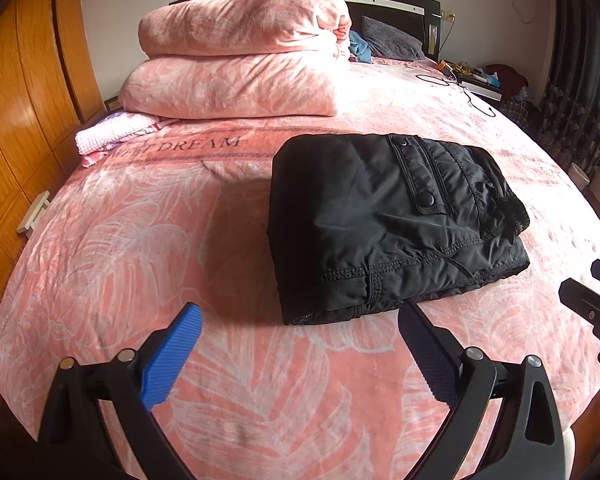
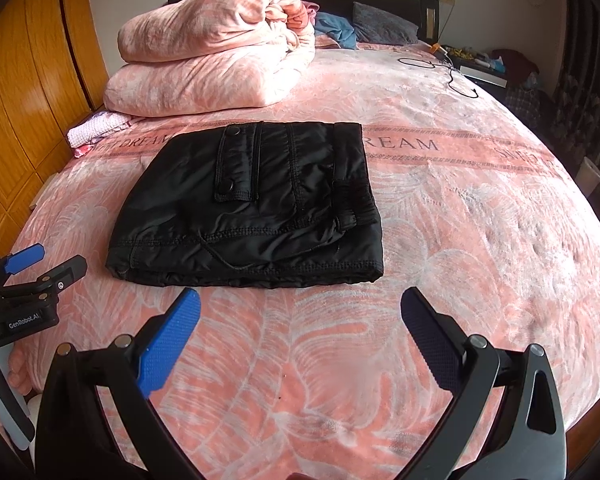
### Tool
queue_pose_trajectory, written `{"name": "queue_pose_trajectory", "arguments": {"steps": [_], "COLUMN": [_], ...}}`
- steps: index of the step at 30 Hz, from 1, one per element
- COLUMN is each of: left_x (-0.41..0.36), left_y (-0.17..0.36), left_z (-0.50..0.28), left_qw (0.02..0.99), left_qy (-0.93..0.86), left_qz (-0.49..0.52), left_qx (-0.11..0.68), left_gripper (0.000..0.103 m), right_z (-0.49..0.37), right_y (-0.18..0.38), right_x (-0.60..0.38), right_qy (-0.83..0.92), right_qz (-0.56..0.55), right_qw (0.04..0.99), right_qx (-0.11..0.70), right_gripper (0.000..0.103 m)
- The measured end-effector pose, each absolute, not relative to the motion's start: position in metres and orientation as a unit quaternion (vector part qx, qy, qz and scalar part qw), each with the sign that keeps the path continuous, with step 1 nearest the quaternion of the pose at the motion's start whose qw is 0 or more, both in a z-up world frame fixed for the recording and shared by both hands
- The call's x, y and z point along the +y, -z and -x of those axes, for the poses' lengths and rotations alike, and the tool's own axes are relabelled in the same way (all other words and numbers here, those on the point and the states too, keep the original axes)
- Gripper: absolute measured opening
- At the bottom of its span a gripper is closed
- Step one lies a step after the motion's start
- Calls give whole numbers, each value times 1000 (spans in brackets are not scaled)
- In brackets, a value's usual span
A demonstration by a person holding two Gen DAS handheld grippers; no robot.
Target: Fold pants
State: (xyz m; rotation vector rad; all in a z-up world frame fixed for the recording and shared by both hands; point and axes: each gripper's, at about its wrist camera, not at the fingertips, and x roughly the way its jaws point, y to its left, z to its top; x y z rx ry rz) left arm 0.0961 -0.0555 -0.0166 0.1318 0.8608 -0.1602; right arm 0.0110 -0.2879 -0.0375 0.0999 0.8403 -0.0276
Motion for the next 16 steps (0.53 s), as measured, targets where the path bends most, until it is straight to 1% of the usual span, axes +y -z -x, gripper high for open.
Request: {"name": "queue_pose_trajectory", "arguments": {"steps": [16], "left_x": [-60], "left_y": [21], "left_z": [-99], "left_qw": [897], "left_qy": [85], "left_qz": [-67], "left_qx": [428], "left_gripper": [99], "right_z": [-9], "right_y": [41], "right_x": [-289], "right_qy": [15], "right_qz": [-56], "right_qw": [911], "right_qx": [407], "right_gripper": [100]}}
